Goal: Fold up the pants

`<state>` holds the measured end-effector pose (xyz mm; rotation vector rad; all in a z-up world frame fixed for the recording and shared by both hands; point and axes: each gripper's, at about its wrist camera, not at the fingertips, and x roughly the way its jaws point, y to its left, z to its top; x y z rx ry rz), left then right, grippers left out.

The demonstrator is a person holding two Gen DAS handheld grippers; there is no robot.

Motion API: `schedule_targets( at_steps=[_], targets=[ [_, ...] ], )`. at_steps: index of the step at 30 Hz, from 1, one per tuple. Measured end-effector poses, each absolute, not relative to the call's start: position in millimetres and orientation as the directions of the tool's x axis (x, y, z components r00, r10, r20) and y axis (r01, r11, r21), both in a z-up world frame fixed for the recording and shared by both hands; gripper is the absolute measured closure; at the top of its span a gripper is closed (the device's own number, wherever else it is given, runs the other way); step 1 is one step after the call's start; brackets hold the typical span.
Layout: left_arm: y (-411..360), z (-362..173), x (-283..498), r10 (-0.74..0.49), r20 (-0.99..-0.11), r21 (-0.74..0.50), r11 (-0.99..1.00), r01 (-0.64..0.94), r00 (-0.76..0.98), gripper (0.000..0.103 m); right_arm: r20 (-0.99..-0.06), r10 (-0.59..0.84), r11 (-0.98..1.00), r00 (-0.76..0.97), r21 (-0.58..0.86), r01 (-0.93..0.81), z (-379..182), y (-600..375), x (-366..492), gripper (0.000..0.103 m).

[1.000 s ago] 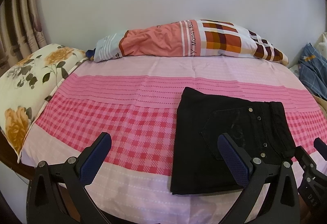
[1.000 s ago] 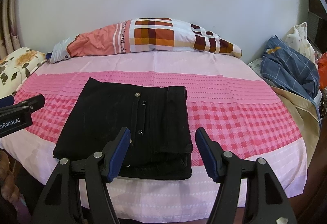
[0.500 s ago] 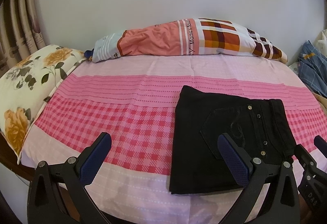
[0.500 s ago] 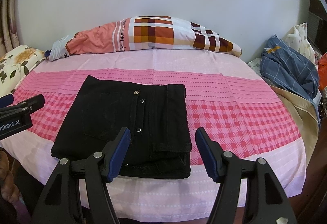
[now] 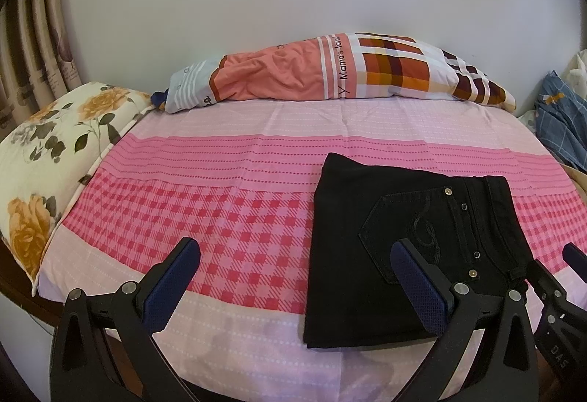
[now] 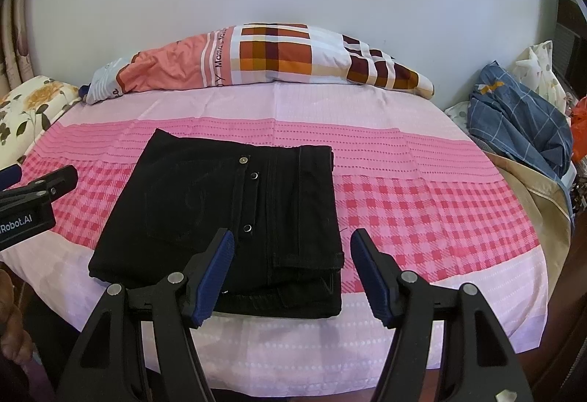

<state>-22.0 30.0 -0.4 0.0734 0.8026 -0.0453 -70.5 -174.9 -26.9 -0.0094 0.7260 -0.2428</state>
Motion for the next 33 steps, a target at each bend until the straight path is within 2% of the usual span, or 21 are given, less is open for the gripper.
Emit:
schedule_targets(
  at_steps=[33],
  targets=[
    [23.7,-4.5,-20.3,-0.017,-0.72,0.049,0.996,0.075,0.693,0.0,-0.659,-0.223,0.972,0.718,-0.097,0.213,-27.6,-175.4,-68.8,0.04]
  ],
)
